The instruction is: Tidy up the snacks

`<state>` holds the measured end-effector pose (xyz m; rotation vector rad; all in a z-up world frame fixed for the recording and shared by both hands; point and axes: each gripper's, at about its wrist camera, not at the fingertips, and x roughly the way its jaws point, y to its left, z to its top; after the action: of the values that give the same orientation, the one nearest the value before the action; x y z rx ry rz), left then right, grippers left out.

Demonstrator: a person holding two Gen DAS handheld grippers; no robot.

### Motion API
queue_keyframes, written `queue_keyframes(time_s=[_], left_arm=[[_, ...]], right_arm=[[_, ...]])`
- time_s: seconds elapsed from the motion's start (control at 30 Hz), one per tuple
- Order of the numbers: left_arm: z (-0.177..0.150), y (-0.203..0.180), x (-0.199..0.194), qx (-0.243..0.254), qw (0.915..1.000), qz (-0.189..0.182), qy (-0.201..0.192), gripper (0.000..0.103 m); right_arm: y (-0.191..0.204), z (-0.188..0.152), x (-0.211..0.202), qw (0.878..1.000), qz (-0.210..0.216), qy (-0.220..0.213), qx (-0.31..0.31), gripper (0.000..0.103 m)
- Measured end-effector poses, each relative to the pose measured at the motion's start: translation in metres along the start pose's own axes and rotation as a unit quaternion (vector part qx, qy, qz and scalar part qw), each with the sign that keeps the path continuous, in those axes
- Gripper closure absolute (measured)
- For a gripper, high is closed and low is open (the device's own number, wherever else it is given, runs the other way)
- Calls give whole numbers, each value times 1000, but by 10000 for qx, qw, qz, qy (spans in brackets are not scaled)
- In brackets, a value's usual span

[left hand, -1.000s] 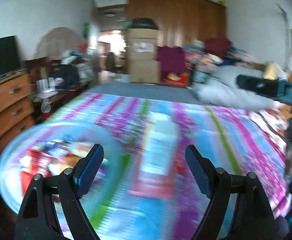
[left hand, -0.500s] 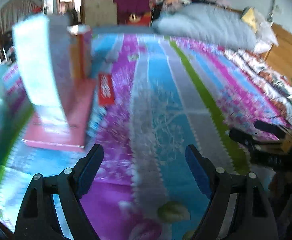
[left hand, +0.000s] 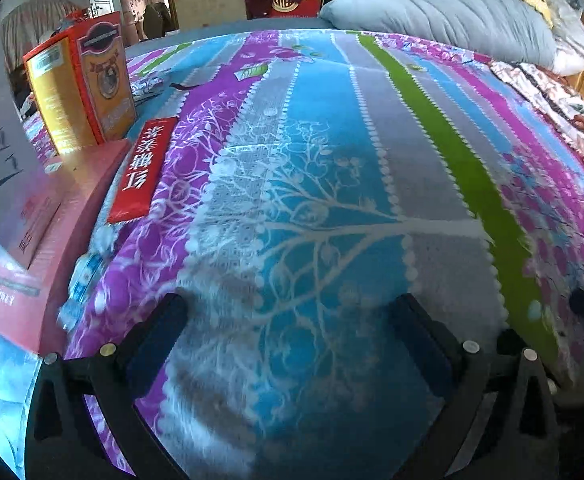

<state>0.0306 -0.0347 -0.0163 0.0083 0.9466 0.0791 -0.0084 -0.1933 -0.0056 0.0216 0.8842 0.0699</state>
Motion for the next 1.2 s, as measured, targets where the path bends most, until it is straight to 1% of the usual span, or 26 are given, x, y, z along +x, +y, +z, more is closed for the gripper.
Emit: queue_keyframes(time_s=[0.03, 0.17, 0.33, 1.2], left_arm=[[2, 0, 1, 6, 10000, 23, 19, 0], [2, 6, -4, -30, 10000, -22, -15, 0], [2, 6, -4, -49, 10000, -31, -11, 0], [2, 7, -3, -44, 10000, -32, -15, 0]], right_arm=[[-2, 1, 0, 10000, 52, -9, 56, 0], [2, 3, 4, 10000, -40, 5, 39, 0], [-4, 11, 13, 9998, -19, 63, 186, 0], [-5, 8, 10, 9999, -46, 29, 158, 0]])
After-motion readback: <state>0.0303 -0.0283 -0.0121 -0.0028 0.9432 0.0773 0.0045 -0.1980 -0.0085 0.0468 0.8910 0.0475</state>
